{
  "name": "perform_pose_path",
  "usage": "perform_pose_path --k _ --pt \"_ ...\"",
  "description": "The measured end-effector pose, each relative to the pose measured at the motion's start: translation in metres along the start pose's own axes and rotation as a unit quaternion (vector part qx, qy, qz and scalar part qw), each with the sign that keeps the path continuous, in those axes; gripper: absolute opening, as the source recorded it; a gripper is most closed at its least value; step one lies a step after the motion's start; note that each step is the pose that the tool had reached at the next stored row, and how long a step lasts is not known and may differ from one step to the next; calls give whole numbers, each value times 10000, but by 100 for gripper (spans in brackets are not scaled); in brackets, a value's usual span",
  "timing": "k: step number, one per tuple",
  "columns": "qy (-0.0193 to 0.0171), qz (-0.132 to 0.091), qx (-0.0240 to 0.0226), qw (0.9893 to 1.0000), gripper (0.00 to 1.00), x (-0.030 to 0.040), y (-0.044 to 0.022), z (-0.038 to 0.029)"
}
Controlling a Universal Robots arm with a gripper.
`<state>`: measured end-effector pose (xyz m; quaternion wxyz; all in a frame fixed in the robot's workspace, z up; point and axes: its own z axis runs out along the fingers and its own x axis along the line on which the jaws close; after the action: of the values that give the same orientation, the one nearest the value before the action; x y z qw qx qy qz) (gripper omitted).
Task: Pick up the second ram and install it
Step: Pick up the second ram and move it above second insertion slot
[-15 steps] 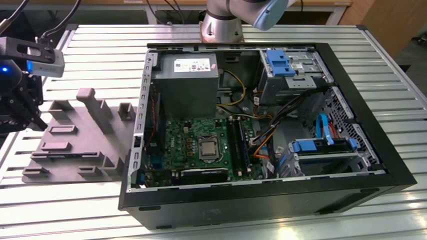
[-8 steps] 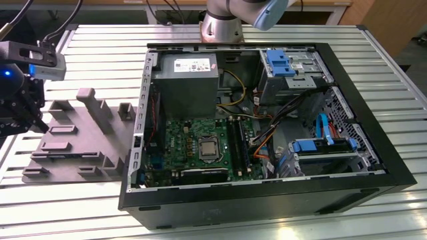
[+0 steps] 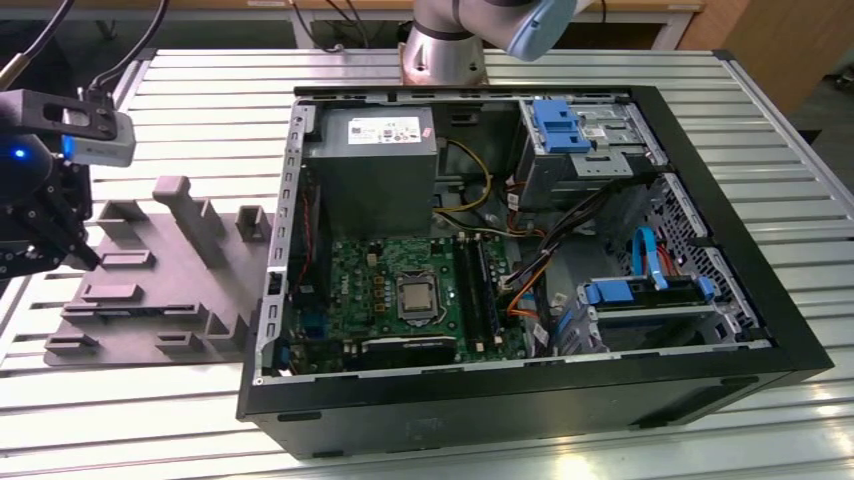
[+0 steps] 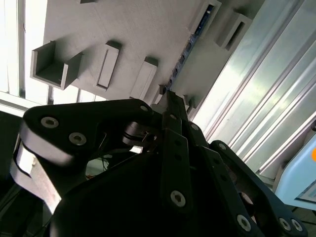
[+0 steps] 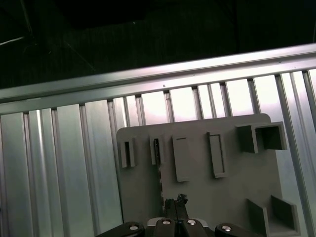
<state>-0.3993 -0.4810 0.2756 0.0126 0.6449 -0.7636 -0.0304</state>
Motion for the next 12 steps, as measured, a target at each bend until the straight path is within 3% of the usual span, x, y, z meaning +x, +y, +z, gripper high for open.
perform_pose_path --k 12 --pt "-3 -3 0 10000 11 24 -9 85"
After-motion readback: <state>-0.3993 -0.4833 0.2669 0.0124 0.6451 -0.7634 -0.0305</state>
